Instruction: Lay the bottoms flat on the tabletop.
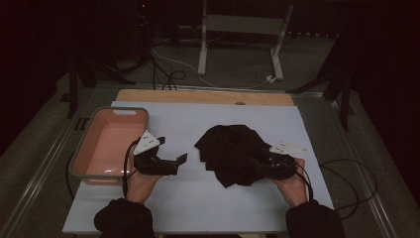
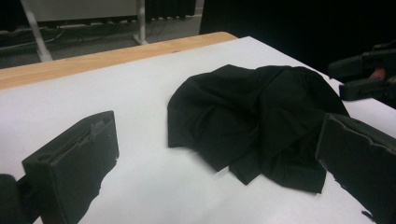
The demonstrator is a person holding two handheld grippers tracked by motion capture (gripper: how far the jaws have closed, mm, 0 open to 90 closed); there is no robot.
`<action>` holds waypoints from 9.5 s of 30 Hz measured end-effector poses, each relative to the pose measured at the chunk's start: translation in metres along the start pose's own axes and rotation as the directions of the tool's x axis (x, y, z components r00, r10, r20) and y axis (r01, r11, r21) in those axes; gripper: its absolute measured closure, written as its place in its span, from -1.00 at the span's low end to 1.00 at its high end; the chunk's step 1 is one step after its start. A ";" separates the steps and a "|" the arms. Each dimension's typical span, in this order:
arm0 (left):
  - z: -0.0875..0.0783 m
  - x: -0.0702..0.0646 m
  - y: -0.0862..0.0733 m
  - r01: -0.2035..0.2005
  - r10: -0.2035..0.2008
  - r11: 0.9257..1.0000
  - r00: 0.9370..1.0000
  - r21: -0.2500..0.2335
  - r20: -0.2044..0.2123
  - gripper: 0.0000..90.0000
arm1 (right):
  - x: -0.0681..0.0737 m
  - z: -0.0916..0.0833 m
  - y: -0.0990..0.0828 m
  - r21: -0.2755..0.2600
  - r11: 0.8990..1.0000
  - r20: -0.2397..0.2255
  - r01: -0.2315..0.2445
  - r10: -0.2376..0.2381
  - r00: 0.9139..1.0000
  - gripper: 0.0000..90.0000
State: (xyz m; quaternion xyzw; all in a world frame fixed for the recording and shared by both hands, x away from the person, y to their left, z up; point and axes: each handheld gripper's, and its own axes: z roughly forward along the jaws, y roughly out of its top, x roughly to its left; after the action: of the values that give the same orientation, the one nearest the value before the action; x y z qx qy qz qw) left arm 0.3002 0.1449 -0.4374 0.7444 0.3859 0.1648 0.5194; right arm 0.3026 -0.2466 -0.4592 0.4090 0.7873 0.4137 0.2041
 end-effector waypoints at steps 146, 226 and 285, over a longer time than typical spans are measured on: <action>0.008 -0.009 -0.003 -0.017 0.017 1.000 1.000 0.015 0.009 -1.00 | -0.083 -0.036 -0.019 -0.021 0.979 0.326 -0.202 0.198 0.924 -0.10; 0.163 -0.095 0.003 -0.178 0.154 0.970 0.977 0.167 0.146 -0.99 | -0.015 -0.030 -0.027 -0.094 0.979 0.155 -0.181 0.194 0.969 -0.68; 0.149 -0.074 0.001 -0.199 0.182 0.904 0.980 0.378 0.081 0.98 | -0.015 -0.027 -0.029 -0.057 0.984 0.142 -0.170 0.176 0.974 -0.41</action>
State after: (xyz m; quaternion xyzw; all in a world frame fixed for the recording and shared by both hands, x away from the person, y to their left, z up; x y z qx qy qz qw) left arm 0.3495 -0.0068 -0.4853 0.8692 0.3247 0.1198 0.3531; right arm 0.2802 -0.2815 -0.4678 0.5005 0.7223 0.4162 0.2335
